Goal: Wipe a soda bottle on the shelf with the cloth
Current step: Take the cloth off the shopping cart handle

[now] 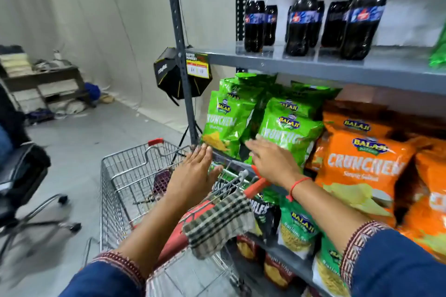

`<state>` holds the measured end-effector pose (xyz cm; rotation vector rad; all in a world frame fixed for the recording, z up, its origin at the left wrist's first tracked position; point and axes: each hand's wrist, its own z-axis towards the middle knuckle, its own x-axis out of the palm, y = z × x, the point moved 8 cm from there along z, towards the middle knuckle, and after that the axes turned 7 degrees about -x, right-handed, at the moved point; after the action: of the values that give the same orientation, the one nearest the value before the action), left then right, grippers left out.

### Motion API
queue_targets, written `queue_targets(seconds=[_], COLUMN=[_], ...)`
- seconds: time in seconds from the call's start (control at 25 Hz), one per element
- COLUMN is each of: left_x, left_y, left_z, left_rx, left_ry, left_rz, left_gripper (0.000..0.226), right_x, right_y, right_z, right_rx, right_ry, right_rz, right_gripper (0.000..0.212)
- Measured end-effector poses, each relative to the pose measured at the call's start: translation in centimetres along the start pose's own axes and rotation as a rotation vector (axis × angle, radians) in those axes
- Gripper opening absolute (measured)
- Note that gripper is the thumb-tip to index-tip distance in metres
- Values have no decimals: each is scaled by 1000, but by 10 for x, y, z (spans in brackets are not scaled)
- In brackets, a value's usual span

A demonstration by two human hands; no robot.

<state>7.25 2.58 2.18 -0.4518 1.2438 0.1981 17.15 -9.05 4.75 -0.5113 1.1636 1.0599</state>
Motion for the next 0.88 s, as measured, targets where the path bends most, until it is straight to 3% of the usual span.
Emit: queue_targets(seconds=[0.16,0.28,0.4,0.72,0.88], left_x=[39,57,67,57,39], left_y=[33,50,53,50,39], left_z=[-44,-66,-75,-64,-52], left_rx=[-164,-230,-218,-136,-69], left_ry=[274,418,501,391,454], left_rz=[0,-25,-65,-57,-82], left_gripper=[64,54,30,23,15], right_x=[70,96,104,91,72], right_y=[17,24,28,36,36], right_z=[-17,-22,-20,-7,-4], right_rx=[-51,-110,-146,-184,-165], right_ry=[522,710,688,501,494], right_rz=[-10,-38,-71,-173,-114], right_gripper=[40,52,58,38,31])
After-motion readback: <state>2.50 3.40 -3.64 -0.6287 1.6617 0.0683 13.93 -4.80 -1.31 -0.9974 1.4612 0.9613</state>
